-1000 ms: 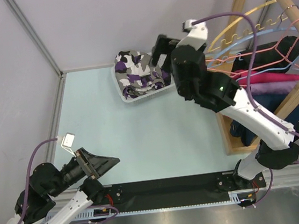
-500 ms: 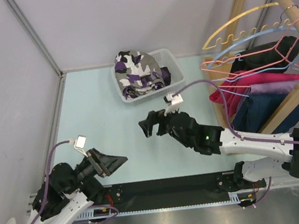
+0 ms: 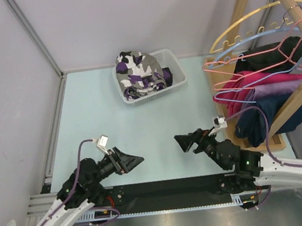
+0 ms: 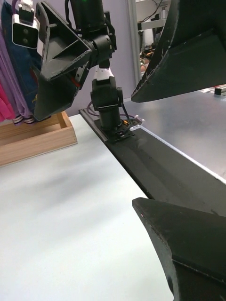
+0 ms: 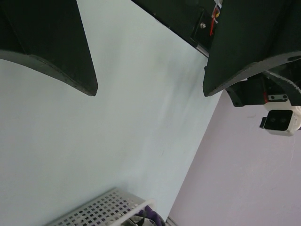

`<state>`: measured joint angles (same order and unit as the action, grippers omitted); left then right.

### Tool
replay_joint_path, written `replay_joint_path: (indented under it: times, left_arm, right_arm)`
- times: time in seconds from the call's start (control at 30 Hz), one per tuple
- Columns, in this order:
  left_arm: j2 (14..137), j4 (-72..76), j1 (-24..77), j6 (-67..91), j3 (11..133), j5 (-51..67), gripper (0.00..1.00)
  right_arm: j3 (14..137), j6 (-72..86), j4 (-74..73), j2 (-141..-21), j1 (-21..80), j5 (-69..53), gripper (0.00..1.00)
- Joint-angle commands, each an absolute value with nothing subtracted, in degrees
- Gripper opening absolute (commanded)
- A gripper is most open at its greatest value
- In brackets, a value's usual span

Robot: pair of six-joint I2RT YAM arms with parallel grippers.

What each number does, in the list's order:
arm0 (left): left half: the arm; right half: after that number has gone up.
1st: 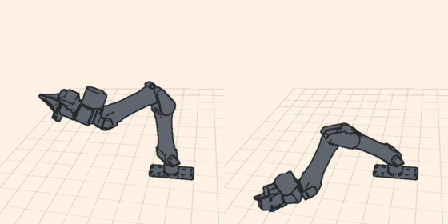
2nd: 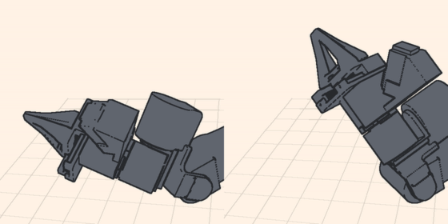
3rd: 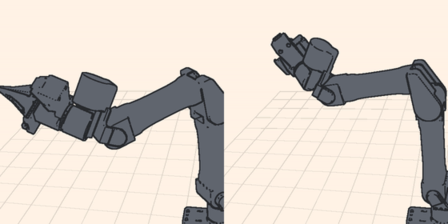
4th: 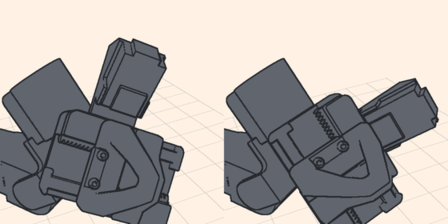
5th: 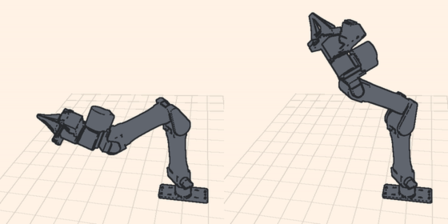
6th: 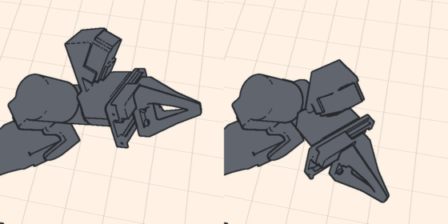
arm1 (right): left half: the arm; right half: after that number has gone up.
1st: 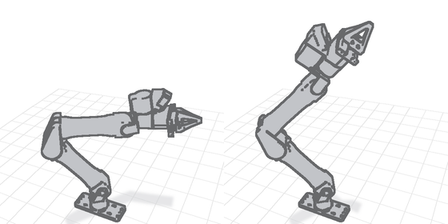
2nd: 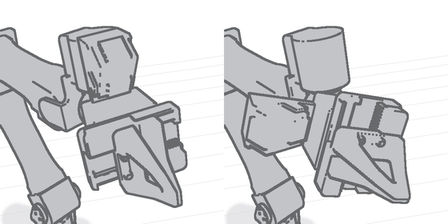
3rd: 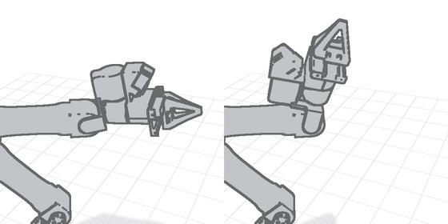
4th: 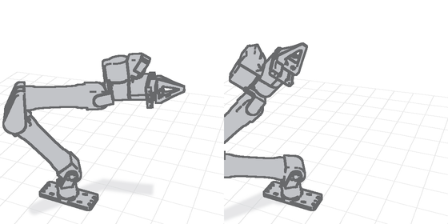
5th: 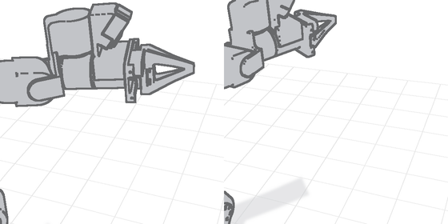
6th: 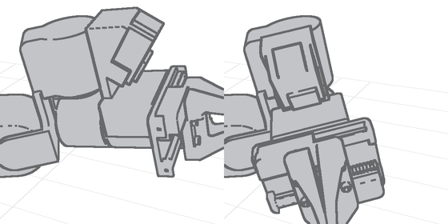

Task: Remove the trousers from the hanger

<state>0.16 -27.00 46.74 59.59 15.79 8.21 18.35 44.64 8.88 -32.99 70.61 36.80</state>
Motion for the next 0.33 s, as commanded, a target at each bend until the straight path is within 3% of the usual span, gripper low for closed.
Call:
replay_joint_path:
  times: [0.0,0.3]
  left_arm:
    - [-7.91,-12.85,46.85,63.36,8.63,13.17,0.89]
    - [-8.0,4.73,46.85,71.45,-7.02,17.57,0.89]
  right_arm:
    - [13.02,51.67,3.09,-23.42,71.01,42.27,1.0]
    - [0.27,63.17,-12.19,-5.63,71.01,46.49,1.0]
